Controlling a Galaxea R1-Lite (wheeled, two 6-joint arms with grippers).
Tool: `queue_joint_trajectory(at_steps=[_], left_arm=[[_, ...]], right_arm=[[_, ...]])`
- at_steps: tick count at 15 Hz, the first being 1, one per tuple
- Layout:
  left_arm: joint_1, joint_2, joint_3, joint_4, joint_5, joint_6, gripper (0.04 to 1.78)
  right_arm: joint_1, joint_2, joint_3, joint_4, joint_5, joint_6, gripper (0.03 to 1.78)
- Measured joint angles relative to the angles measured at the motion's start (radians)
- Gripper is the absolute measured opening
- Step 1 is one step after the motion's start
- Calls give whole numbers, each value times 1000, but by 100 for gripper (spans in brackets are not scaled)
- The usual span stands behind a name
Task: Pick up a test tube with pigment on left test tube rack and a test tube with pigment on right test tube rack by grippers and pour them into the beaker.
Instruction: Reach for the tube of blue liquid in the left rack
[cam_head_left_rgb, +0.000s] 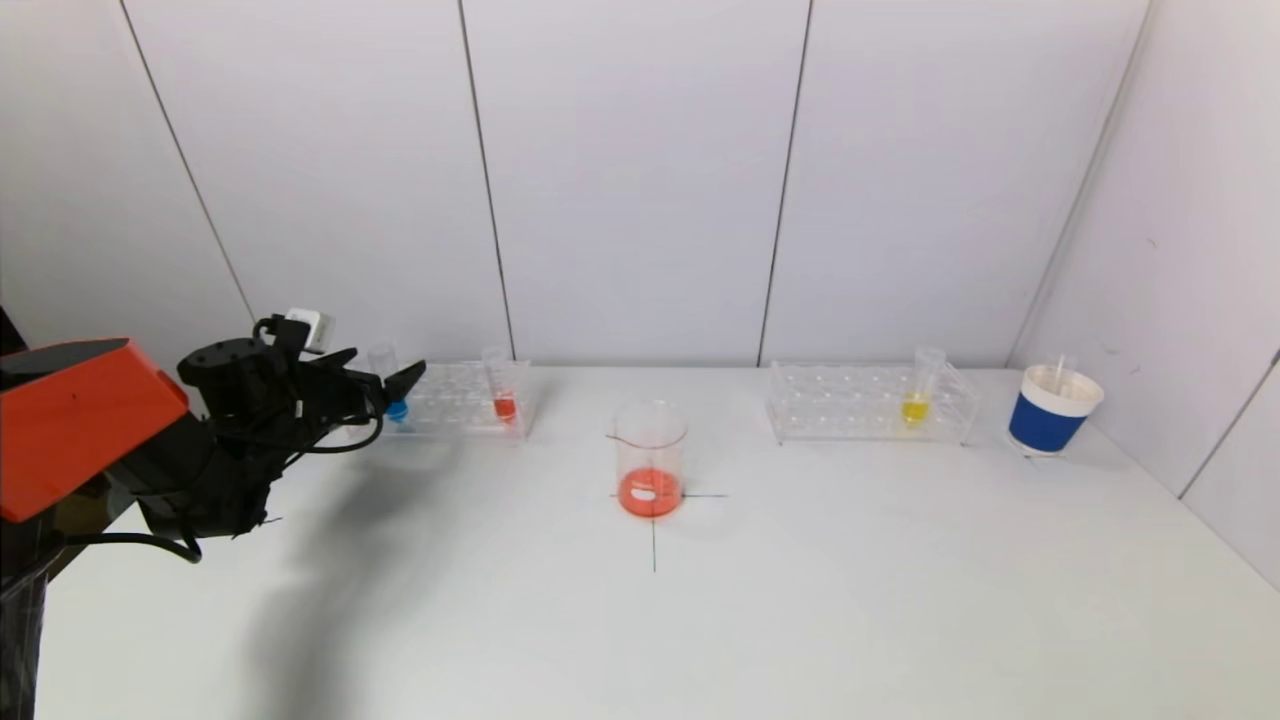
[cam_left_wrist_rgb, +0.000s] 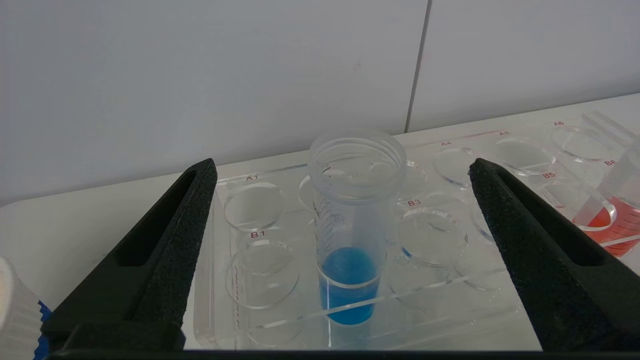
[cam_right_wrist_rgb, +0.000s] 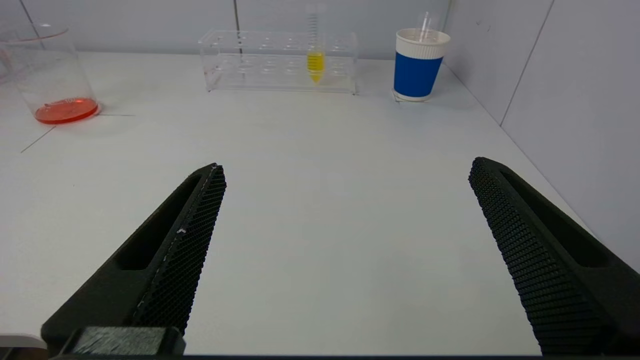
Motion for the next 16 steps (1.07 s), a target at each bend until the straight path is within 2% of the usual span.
queue_joint_trajectory(at_steps=[3,5,8,12,13,16], left_arm=[[-3,2,-3,6,0,0,174],[-3,2,-4,6,-1,0,162],[-3,2,-4,6,-1,0,125],[-7,3,-6,6,-1,0,53],[-7,4,-8,6,0,-1,46],[-7,5,-9,6,-1,0,44]], right_arm=[[0,0,0,0,0,0,177],[0,0,0,0,0,0,177],[0,0,0,0,0,0,177],[0,0,0,0,0,0,177],[0,0,0,0,0,0,177],[0,0,0,0,0,0,177]])
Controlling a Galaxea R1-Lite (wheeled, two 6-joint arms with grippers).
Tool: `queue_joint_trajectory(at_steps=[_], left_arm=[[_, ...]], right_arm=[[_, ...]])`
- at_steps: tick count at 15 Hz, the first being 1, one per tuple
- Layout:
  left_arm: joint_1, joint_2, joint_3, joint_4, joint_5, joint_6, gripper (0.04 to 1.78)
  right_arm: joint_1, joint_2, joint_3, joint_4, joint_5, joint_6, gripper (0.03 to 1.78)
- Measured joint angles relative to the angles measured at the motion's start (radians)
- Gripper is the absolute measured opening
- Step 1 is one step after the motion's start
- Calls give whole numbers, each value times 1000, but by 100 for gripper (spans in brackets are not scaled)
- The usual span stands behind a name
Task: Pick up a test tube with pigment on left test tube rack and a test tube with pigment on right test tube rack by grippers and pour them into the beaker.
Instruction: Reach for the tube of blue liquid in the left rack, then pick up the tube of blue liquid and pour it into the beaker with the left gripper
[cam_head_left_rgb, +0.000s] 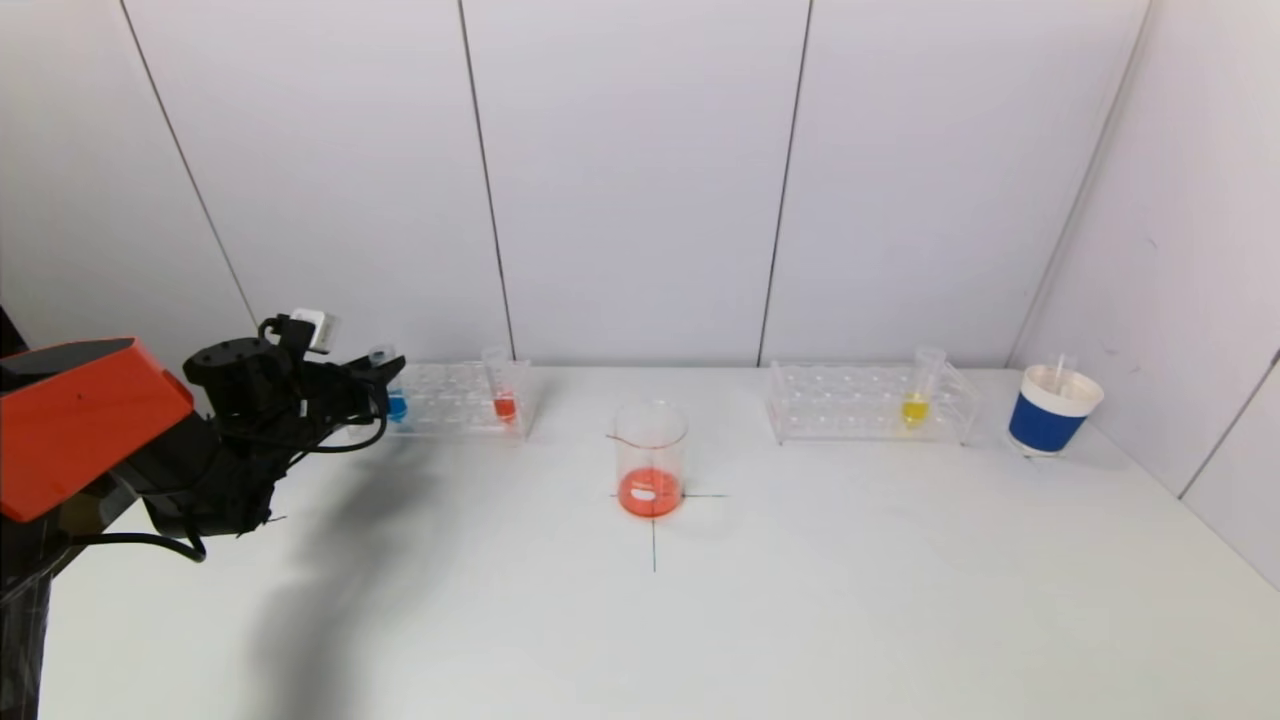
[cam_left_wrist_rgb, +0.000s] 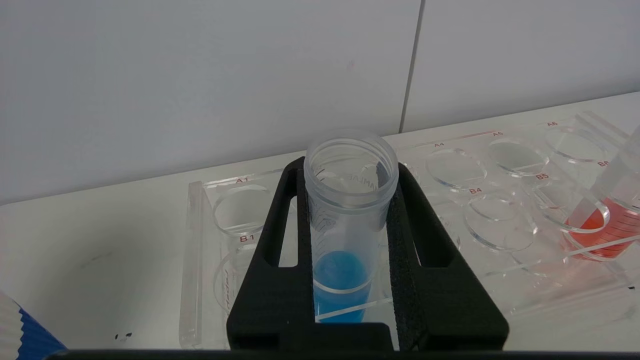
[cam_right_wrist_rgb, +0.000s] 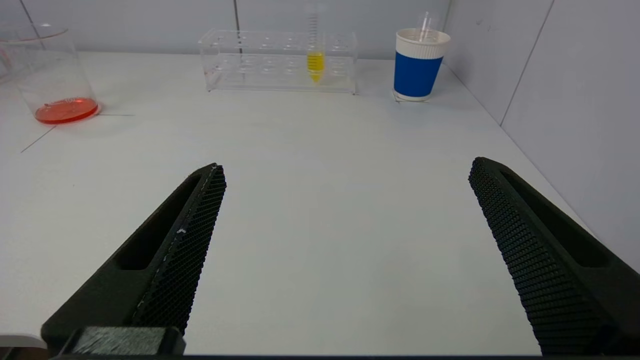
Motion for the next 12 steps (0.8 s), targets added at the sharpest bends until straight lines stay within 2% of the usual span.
queue_joint_trajectory(at_steps=[12], left_arm=[[1,3,-4,1,0,0,44]], right_arm=[[0,0,0,0,0,0,177]])
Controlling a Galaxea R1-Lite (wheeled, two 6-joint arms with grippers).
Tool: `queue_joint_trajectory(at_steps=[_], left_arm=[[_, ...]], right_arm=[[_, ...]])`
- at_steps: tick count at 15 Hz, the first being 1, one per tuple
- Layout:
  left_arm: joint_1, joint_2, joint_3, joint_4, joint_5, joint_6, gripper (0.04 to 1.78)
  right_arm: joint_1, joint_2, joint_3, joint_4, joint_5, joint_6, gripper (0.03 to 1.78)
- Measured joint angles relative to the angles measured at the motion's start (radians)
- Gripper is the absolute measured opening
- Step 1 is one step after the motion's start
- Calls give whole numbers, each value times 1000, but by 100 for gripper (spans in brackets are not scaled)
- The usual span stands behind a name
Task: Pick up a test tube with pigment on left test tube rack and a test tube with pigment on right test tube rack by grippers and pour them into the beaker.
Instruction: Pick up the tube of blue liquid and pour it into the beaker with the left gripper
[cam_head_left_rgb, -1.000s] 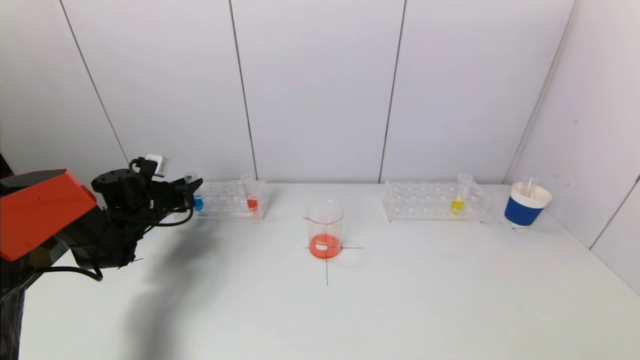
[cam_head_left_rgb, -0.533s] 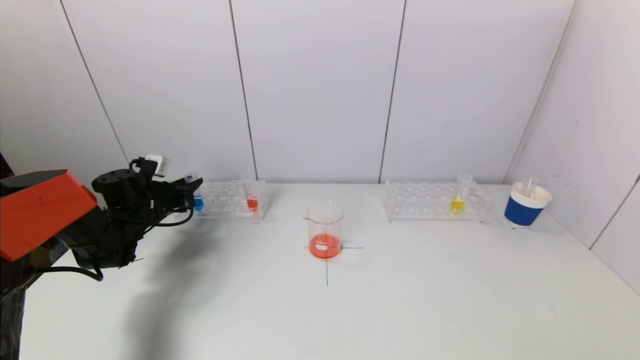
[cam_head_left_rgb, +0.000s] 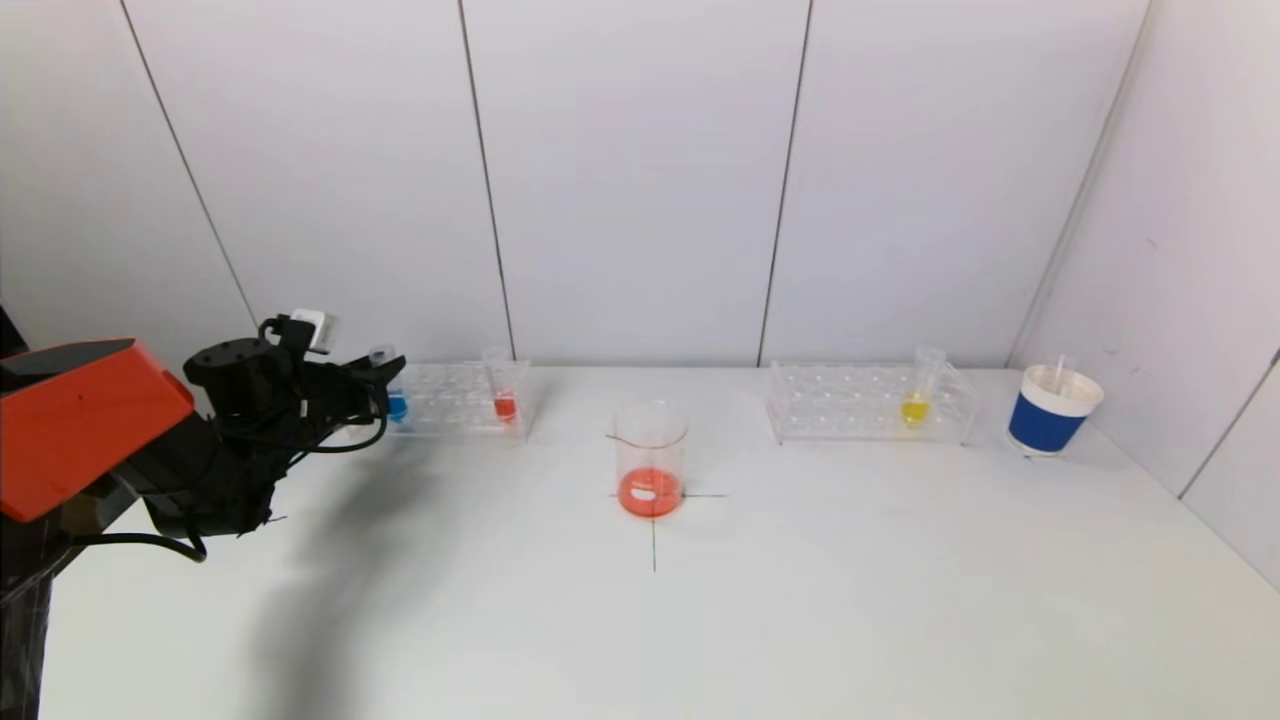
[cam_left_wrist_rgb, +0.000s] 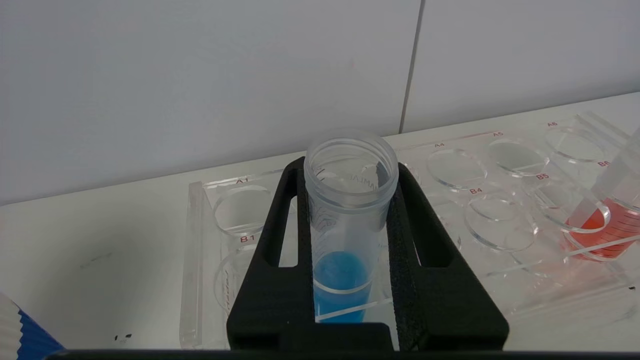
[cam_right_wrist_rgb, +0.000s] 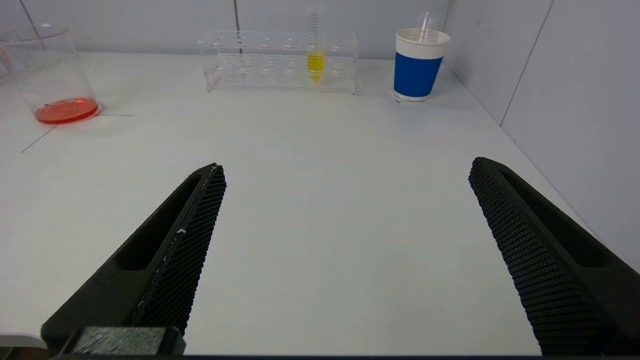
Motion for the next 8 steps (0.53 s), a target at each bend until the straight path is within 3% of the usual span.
queue_joint_trajectory(at_steps=[8], left_arm=[[1,-77,-34,86,0,0,44]], right_arm=[[0,0,0,0,0,0,177]])
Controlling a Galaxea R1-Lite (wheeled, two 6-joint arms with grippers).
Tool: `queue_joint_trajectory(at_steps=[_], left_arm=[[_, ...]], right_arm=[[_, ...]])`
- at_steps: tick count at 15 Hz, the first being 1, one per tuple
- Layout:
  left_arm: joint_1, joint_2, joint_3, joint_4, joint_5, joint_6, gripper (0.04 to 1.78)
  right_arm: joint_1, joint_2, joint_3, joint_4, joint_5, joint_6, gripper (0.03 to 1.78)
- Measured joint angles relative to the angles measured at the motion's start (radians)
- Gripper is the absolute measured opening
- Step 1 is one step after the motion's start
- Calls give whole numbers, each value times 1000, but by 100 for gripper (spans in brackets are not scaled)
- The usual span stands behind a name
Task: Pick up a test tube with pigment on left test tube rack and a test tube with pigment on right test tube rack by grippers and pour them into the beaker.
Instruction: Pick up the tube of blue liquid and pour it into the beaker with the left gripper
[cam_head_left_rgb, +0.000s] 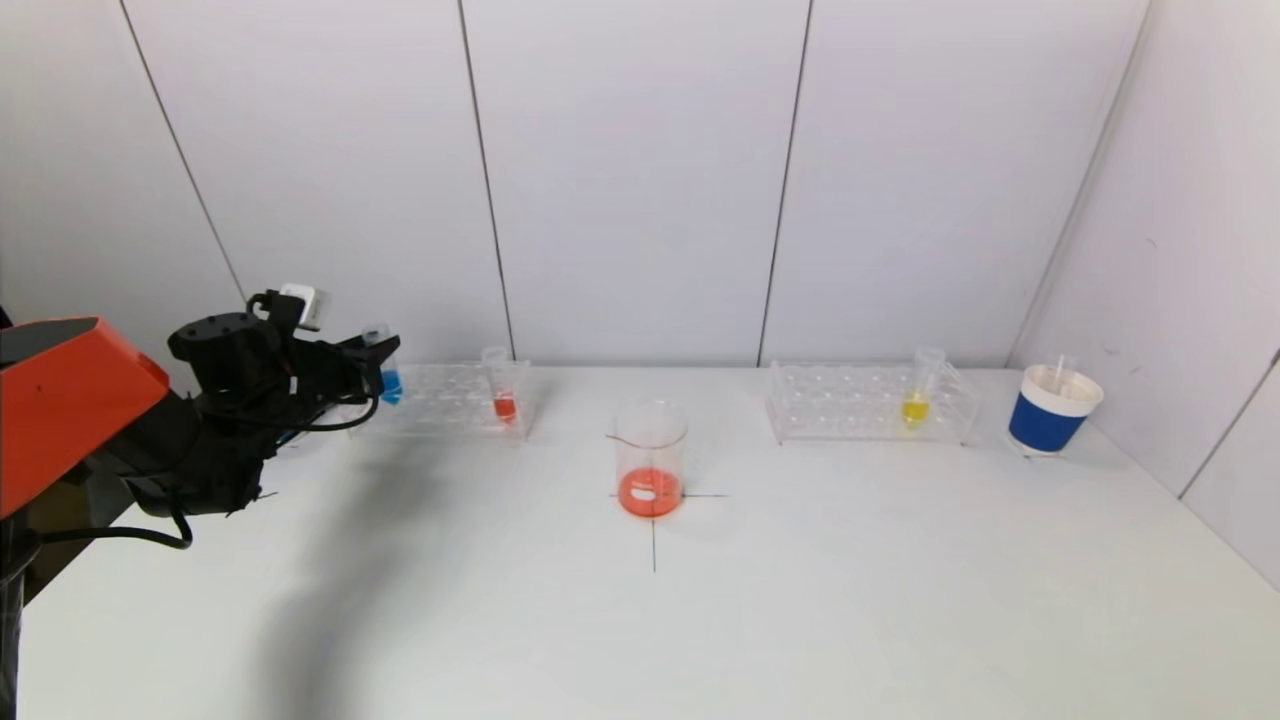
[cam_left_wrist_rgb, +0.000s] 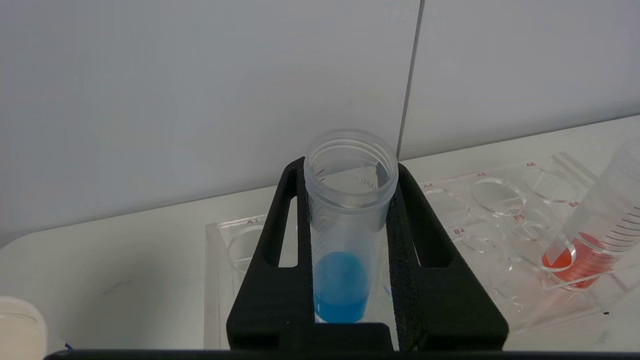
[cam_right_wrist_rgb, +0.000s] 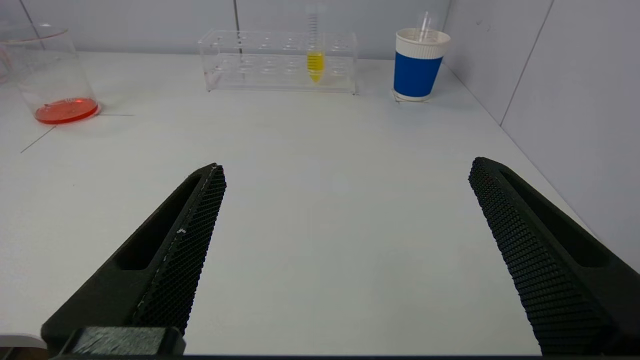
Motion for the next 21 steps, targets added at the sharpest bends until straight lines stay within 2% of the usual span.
queue_joint_trajectory(at_steps=[11,18,21], left_arm=[[-27,-160,-177,255,-10,1,44],[-152,-283,-285,459,-10,3,44],[-224,-322,-319,530,-5,75,44]], right_arm=[[0,0,0,0,0,0,177],[0,0,0,0,0,0,177],[0,0,0,0,0,0,177]])
